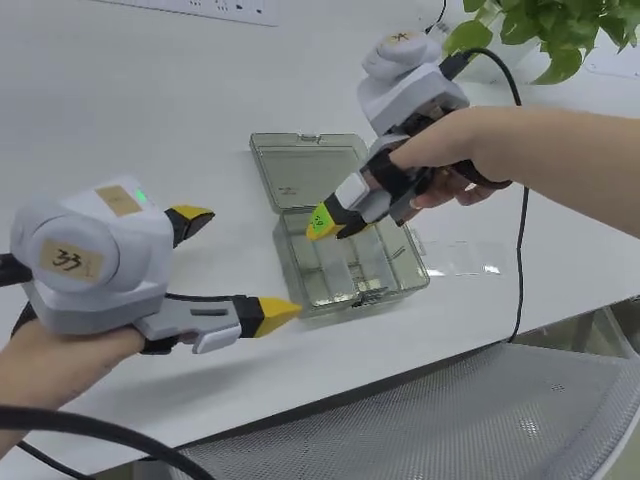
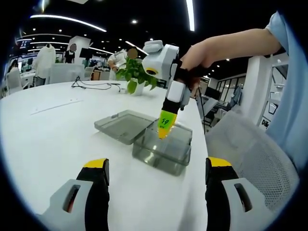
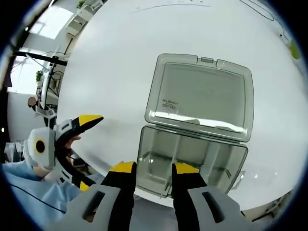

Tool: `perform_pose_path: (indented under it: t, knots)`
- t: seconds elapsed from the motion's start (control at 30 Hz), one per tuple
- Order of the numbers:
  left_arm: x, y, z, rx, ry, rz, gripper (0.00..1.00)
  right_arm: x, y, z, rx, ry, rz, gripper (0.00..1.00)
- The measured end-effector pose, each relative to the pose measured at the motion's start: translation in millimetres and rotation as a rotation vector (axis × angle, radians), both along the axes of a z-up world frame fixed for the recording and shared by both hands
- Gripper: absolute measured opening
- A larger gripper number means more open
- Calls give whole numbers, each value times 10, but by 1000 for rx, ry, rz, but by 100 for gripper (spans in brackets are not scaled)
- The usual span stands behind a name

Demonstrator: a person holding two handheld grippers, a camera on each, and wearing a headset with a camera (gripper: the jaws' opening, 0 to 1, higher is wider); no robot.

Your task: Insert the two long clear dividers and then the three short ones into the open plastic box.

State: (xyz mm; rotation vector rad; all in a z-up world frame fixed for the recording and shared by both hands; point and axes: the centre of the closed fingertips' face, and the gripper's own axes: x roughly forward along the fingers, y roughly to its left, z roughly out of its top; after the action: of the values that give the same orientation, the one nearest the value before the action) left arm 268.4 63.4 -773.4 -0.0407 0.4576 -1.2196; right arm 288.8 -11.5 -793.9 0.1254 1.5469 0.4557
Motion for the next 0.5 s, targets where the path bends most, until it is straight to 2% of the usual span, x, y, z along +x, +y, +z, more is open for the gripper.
perform_pose_path:
  t: [0.13,0.17,0.2,0.27,0.33,0.4,0.43,0.5]
  knots:
    - [-14,1,9,2,-3,-3,83,36,17,101,34,-46,0,33]
    - [-17,2,11,1,-2,-3,83,83,47,134,61,-85,13,34]
    - [-19,2,13,2,-2,-3,83,100,43,157,63,-97,4,37]
    - [-24,4,15,5,-5,-4,83,168,80,239,86,-173,30,45]
    - [-28,4,19,6,-6,-5,83,149,87,301,90,-194,20,52]
    - [-29,3,22,6,-6,-4,83,238,126,348,114,-285,28,60]
    - [-30,3,23,7,-7,-5,83,202,114,356,109,-276,27,65]
    - [-36,-2,25,9,-7,-6,83,157,186,432,121,-345,41,73]
